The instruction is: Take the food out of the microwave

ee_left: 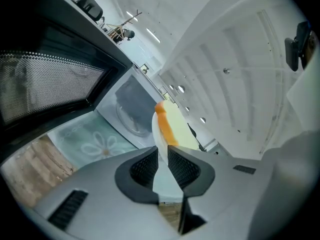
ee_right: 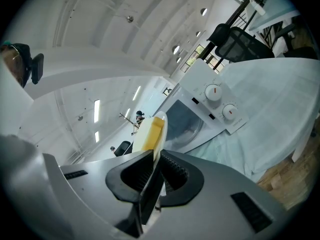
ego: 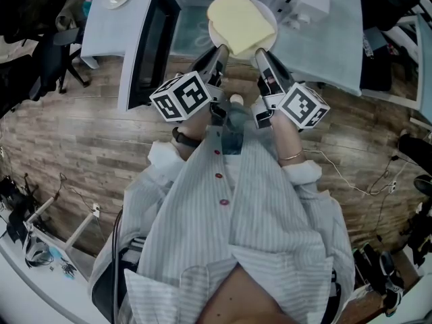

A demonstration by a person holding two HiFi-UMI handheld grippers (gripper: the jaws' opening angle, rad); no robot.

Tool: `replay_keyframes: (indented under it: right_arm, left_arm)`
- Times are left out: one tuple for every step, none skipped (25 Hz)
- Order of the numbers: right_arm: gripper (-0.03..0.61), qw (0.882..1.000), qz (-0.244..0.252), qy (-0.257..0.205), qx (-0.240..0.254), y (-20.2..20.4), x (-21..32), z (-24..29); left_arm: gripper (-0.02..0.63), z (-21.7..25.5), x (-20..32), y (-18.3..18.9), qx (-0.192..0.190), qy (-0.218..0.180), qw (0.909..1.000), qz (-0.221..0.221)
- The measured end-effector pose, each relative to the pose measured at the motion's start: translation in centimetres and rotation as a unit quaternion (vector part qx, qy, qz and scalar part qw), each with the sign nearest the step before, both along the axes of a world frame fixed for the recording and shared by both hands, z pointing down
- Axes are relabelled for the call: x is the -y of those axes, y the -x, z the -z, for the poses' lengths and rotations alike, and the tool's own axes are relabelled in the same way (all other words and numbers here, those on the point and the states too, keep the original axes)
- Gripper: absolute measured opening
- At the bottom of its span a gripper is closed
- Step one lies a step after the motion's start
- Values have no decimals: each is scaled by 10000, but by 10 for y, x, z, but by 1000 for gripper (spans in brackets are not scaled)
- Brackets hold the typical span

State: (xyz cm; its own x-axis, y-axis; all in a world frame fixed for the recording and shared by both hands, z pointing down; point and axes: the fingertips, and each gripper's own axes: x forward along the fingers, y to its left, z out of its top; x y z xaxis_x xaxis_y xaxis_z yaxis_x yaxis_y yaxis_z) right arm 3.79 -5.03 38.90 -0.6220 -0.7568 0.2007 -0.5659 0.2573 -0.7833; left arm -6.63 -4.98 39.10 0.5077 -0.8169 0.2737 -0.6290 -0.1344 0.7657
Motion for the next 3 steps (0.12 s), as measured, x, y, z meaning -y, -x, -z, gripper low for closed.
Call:
replay_keyframes:
  right_arm:
    - [62,10000,5,5,-1,-1,1,-1]
    - [62,10000,11,11,-1,-2,3,-1]
    - [61,10000,18,18,-1,-3,4,-2]
  left_arm:
    - [66,-1,1,-1,1,8,10000,4]
    - [66,-2,2,-2,2,20,10000,7]
    - [66,-3,4,-3,3,34,10000,11]
